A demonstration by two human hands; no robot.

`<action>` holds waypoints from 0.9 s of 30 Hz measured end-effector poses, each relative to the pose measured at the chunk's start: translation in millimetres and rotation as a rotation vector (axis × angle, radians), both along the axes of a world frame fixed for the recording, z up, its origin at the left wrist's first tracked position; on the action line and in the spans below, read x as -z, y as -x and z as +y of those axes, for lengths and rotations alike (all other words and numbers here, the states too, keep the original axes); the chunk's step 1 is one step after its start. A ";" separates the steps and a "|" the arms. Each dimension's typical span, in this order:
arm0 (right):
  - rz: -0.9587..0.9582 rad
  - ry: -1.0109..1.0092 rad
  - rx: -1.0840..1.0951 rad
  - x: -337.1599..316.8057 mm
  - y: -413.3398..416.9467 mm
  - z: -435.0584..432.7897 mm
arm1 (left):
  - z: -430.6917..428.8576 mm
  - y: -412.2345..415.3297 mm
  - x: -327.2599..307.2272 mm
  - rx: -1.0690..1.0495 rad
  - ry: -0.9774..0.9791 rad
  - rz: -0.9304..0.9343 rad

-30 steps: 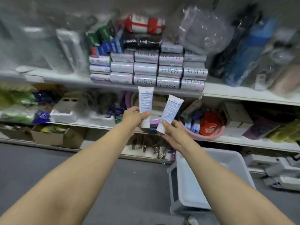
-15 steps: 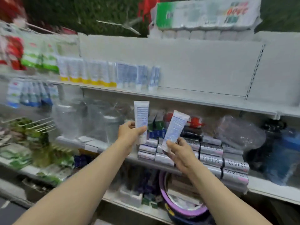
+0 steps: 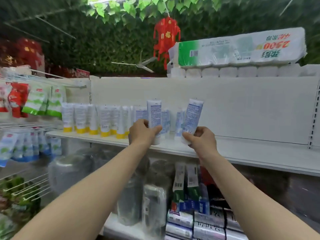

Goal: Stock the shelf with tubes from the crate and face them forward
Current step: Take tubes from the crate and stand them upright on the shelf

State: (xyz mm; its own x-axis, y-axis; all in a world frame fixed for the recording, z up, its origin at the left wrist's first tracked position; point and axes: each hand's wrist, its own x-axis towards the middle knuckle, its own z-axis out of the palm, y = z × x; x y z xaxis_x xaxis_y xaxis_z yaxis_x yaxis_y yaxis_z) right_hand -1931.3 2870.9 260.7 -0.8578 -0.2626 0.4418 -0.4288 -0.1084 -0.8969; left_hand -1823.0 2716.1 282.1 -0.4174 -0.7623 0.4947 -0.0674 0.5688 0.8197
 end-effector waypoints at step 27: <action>0.088 -0.497 0.409 3.5 34.4 -79.4 | -77.7 82.4 23.3 0.276 0.088 -0.041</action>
